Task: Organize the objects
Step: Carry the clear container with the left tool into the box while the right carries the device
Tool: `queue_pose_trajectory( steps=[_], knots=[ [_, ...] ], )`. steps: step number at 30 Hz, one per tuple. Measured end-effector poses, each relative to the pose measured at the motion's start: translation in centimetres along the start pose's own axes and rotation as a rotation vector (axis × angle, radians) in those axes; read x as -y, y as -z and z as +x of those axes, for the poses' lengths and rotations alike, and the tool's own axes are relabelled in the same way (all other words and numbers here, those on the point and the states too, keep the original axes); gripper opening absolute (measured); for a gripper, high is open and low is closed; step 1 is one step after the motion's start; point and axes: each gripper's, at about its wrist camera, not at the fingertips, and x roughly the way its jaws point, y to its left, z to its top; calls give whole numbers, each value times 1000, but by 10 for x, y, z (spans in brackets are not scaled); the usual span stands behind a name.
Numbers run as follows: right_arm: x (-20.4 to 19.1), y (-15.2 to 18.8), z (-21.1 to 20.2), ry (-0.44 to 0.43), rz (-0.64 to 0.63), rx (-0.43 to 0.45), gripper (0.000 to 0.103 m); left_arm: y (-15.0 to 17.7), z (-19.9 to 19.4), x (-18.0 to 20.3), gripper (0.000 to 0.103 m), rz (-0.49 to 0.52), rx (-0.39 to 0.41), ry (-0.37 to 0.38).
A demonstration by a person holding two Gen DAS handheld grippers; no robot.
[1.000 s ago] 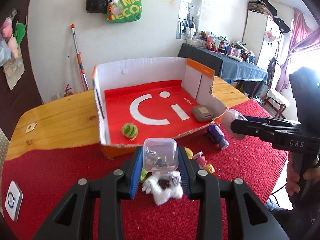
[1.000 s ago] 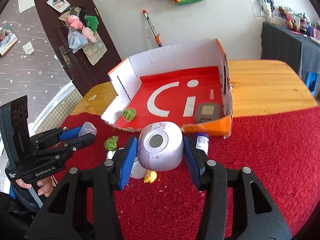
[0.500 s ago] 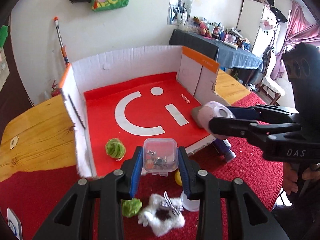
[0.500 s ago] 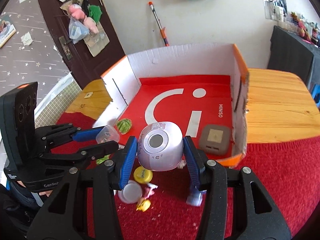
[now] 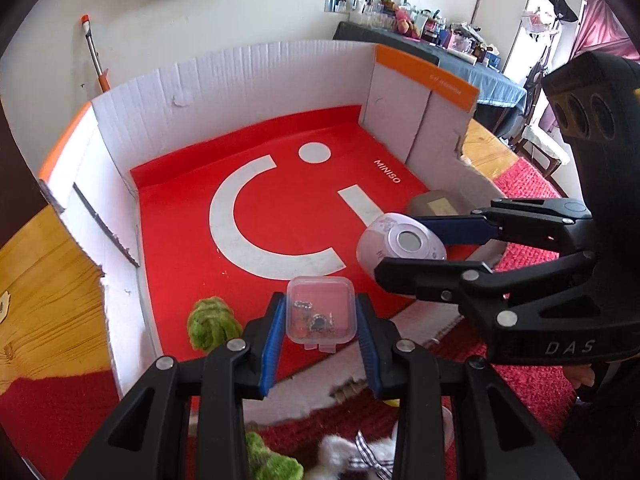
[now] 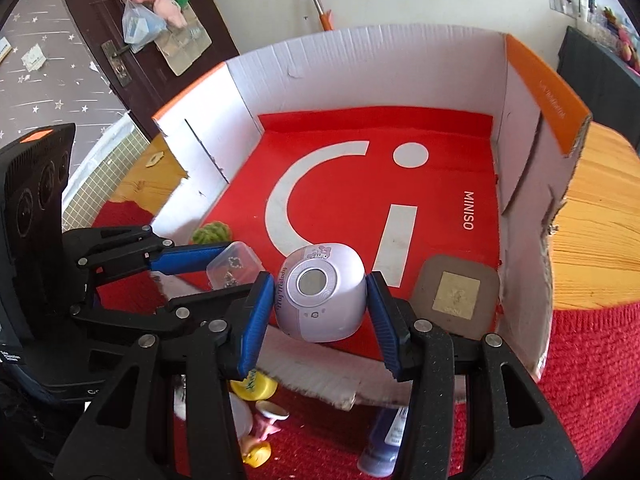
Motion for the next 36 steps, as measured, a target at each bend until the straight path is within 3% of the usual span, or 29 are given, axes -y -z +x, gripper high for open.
queue_pose_trajectory(
  steps=[10, 36],
  knots=[
    [3, -3, 13, 26, -3, -39, 46, -2, 18, -7, 36, -10, -37, 4],
    [3, -3, 21, 64, -3, -54, 46, -3, 22, -7, 37, 18, -30, -19]
  ],
)
